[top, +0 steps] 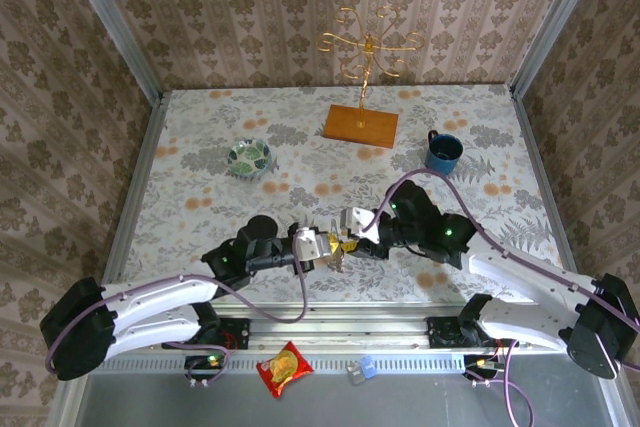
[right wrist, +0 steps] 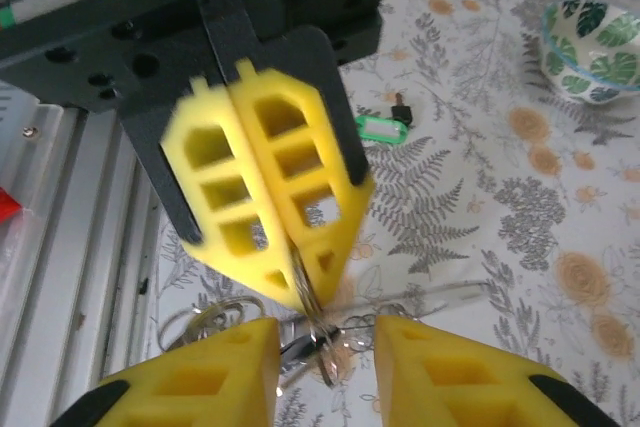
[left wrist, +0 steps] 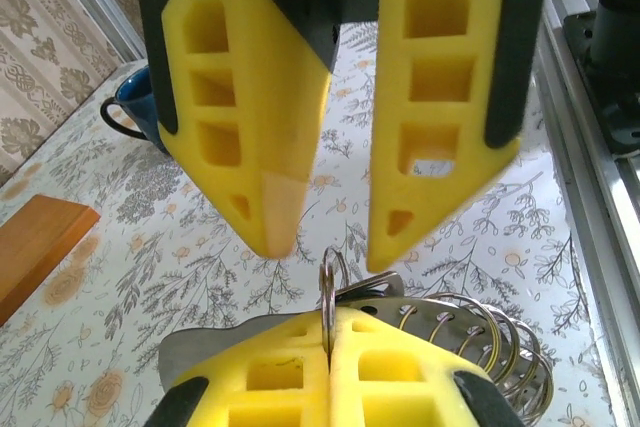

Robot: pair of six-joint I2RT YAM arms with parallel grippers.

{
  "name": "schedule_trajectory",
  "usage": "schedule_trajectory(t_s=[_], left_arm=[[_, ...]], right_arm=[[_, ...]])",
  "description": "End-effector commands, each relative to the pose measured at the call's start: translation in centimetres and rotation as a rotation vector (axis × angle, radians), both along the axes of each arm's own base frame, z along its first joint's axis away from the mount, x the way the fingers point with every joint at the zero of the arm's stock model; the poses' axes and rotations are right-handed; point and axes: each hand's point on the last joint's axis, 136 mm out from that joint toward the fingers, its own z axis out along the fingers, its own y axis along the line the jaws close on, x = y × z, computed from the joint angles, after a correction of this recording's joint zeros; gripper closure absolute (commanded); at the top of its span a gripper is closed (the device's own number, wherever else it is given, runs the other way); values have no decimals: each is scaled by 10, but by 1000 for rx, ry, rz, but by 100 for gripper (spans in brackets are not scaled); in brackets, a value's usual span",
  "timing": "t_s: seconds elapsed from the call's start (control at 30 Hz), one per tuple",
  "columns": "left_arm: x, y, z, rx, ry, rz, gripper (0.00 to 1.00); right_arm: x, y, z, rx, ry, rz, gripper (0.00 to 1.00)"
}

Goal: Put the keys on the keyring

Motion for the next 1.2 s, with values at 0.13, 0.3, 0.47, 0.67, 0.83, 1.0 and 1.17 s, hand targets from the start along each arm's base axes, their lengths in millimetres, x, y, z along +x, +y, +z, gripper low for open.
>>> schedule_trajectory(t_s=[0.13,0.3,0.47,0.67,0.83,1.0,1.17], left_arm=[[-4,-1,24,-141,-18,-12,100],[-5,-2,23,-150,-18,-16,100],[-5,-3,22,-148,-17,-22,100],[-6,-3,23,-151,-19,-28,100],[-7,-3,24,-150,-21,-32,100],[-8,-4,25,-151,-20,-39,100],[-8,-4,26,-152,-18,-40,100]], right_arm=[[1,-4,10,150,17,-63,64],[5,-11,7,134,-4,-107,65],[1,-11,3,103,6,-79,71],[-3,-4,5,100,32,-25,78],[0,2,6,104,31,-15,82],[2,6,8,110,32,-5,84],[4,6,9,109,25,-8,82]])
